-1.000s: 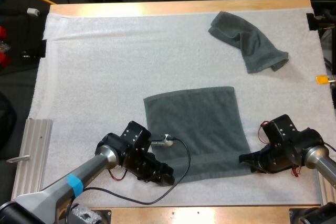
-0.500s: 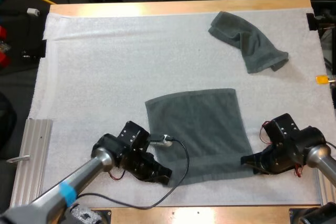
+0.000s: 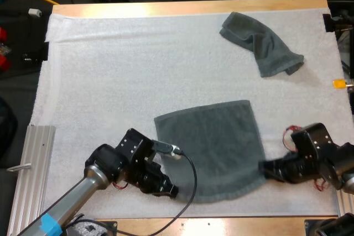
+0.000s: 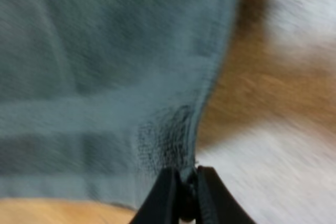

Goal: Pick towel from pile, fold and stack

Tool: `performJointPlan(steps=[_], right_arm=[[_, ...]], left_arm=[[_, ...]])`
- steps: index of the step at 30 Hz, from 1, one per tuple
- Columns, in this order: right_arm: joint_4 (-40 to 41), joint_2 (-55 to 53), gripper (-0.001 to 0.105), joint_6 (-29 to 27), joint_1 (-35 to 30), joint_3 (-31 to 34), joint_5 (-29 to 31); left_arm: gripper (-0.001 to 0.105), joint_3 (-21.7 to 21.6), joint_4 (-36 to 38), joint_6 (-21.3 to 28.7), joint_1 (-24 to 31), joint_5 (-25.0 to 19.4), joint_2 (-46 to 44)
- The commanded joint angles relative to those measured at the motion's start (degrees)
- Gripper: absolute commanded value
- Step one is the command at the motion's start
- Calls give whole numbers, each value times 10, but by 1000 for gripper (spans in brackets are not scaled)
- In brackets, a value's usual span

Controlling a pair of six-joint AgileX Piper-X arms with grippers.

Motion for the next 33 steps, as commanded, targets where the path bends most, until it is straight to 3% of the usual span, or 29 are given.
performJointPlan(steps=[1, 6, 11, 16, 21, 33], right_arm=[[-40, 9, 0, 27, 1, -2, -14], [-194, 84, 0, 160, 1, -2, -46], [-311, 151, 0, 257, 1, -2, -51], [-384, 195, 0, 319, 1, -2, -44], [-433, 213, 0, 367, 0, -2, 9], [-523, 213, 0, 436, 0, -2, 109]], left_arm=[[0, -3, -12, -5, 11, 7, 4], [0, -3, -105, -45, 113, 98, 40], [0, -3, -174, -75, 175, 146, 92], [0, -3, -206, -86, 225, 151, 137], [0, -3, -253, -116, 259, 151, 157], [0, -3, -358, -147, 265, 144, 157]])
